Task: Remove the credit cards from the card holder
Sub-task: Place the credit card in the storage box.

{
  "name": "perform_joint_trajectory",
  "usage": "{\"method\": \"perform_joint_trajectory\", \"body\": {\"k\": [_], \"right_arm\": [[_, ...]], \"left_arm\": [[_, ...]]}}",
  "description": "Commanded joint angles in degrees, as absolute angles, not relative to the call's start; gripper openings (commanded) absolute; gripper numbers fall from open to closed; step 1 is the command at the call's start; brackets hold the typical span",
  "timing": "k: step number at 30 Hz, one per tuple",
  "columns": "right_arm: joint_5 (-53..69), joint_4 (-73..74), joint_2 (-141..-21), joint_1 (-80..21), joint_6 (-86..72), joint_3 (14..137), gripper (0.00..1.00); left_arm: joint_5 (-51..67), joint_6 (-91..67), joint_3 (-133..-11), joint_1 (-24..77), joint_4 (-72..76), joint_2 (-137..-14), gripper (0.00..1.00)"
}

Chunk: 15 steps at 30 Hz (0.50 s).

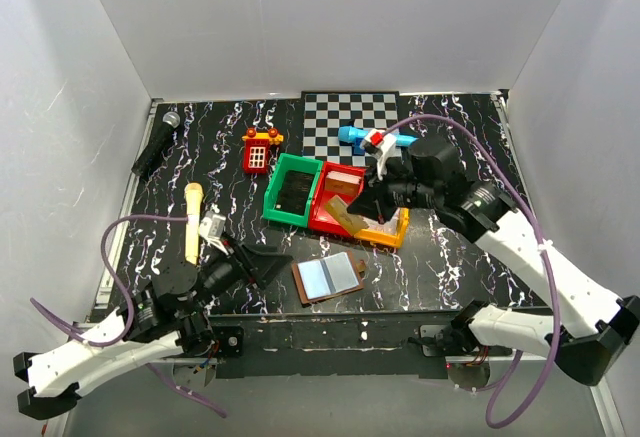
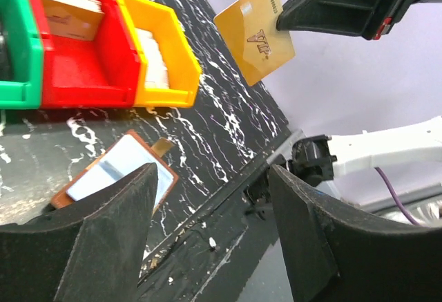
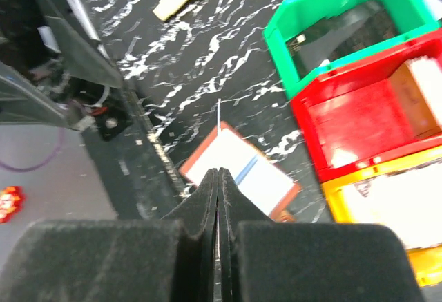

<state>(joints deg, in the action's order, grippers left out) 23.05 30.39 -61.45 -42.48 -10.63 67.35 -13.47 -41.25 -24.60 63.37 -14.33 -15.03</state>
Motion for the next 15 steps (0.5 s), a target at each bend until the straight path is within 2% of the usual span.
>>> {"method": "perform_joint_trajectory", "body": {"k": [1, 4, 7, 12, 15], "right_arm": [[17.8, 30.6, -67.4, -42.5, 4.7, 71.0, 0.01], [16.8, 30.8, -72.2, -42.5, 13.8, 73.0, 0.01], [10.8, 34.5, -78.0, -42.6, 21.7, 76.4, 0.01], [8.0, 25.4, -81.5, -42.1, 26.6, 73.8, 0.01], [8.3, 25.2, -84.8, -41.9, 29.1, 75.4, 0.01]], "left_arm": [[-22.0, -43.9, -24.3, 63.0, -22.1, -11.3, 0.64], [-21.7, -44.6, -23.5, 63.0, -22.1, -9.6, 0.64], [-21.2, -45.1, -23.4, 63.0, -22.1, -9.5, 0.63], [-20.1, -42.4, -25.6, 63.0, -22.3, -12.3, 0.62], [-20.2, -41.7, -26.7, 63.0, -22.4, -14.1, 0.61]]}}
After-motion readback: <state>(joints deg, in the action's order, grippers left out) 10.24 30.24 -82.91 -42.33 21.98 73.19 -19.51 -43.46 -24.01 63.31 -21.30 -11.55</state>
